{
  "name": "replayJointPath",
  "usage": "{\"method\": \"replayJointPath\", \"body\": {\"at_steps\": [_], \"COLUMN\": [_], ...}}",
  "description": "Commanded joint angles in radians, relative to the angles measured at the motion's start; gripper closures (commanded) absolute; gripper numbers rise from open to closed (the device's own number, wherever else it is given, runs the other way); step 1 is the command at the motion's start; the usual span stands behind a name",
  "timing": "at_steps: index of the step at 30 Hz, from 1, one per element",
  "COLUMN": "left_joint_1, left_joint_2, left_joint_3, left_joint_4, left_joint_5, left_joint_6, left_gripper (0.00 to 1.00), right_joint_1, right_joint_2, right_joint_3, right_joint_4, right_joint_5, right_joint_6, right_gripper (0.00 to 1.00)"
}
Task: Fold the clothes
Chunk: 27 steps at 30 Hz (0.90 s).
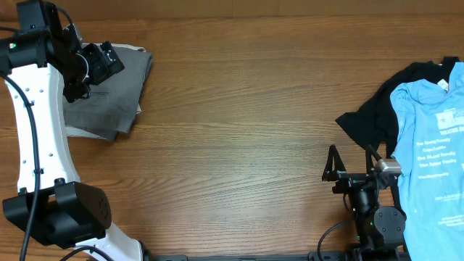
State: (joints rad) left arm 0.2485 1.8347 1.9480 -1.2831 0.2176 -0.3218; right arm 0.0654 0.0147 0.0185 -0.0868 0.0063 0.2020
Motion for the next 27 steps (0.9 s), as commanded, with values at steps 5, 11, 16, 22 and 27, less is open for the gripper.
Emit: {"method": "replayJointPath", "body": {"at_steps": [5, 11, 16, 22, 27], "left_joint_1": [-0.006, -0.006, -0.006, -0.006, -0.006], "left_joint_2": [0.005, 0.005, 0.005, 0.005, 0.005], "left_joint_3": [-0.002, -0.002, -0.002, -0.002, -0.002], "left_joint_4": [0.002, 0.001, 0.001, 0.001, 0.001], "left_joint_5": [0.011, 0.011, 0.011, 0.011, 0.011], "left_joint_6": [0.004, 0.004, 0.004, 0.004, 0.004], "left_gripper": [0.00, 0.00, 0.00, 0.00, 0.00], "right_joint_1": [-0.005, -0.005, -0.005, -0.005, -0.005], "right_joint_2": [-0.011, -0.011, -0.011, -0.011, -0.011], "right_joint_3": [-0.011, -0.011, -0.011, -0.011, -0.011], "right_joint_4": [0.010, 0.010, 0.010, 0.011, 0.011], "right_joint_5": [-0.098, -0.106, -0.105, -0.105, -0.105], "right_joint_6": [-0.282, -0.311, -0.311, -0.311, -0.311], "right_gripper": [0.00, 0.00, 0.00, 0.00, 0.00]}}
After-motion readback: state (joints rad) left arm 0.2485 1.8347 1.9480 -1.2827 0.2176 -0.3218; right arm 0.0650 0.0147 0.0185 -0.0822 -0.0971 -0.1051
